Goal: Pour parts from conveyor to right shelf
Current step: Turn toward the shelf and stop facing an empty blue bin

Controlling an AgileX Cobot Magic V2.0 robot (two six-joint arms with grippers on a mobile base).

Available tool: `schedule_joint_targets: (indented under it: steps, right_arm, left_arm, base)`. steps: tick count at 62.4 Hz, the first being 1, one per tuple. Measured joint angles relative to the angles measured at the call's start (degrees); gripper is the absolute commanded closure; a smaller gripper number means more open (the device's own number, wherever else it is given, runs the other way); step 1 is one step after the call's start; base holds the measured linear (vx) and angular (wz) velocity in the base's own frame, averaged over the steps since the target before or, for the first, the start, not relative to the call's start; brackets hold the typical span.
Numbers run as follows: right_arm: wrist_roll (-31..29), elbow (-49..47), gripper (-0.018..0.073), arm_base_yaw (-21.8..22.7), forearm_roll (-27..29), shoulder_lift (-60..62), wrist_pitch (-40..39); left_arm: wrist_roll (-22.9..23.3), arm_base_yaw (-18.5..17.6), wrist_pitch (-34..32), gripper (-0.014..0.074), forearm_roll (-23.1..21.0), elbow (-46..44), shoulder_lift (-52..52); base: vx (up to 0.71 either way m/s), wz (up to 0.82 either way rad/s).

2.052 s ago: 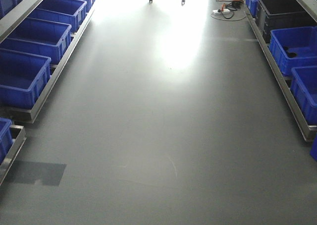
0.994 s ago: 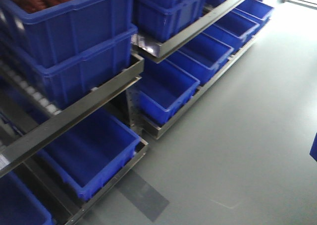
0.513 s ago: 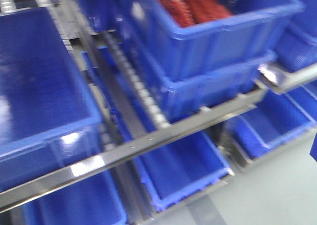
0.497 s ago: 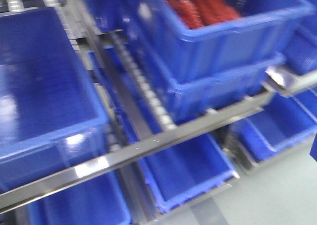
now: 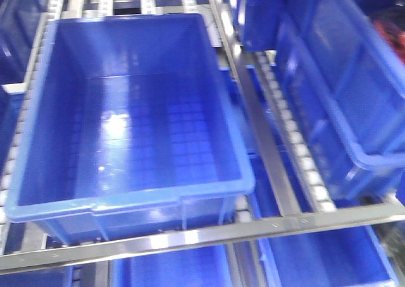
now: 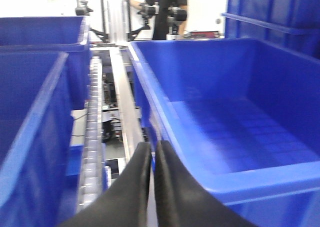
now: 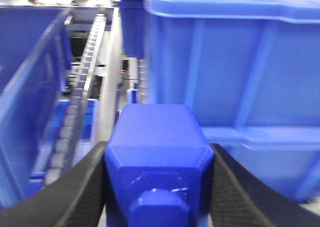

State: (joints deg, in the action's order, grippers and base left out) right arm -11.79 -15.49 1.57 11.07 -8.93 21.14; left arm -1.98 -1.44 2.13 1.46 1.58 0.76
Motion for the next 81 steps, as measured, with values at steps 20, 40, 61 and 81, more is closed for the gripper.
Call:
schedule_joint_targets:
  steps: [20,40,61,81]
  right_arm:
    - [0.0,0.0,0.0568,0.0,0.0,0.0,0.0]
    - [0.0,0.0,0.0568,0.0,0.0,0.0,0.0]
    - [0.0,0.0,0.0568,0.0,0.0,0.0,0.0]
    - [0.0,0.0,0.0568,0.0,0.0,0.0,0.0]
  left_arm:
    - [0.0,0.0,0.0,0.0603,0.0,0.0,0.0]
    - [0.0,0.0,0.0,0.0603,0.0,0.0,0.0]
    - [0.0,0.0,0.0,0.0603,0.0,0.0,0.0]
    - [0.0,0.0,0.0,0.0603,0.0,0.0,0.0]
  base:
    - [0.06,0.2]
    - [0.06,0.1]
    - [0.08,0.15]
    - [0.07,0.04]
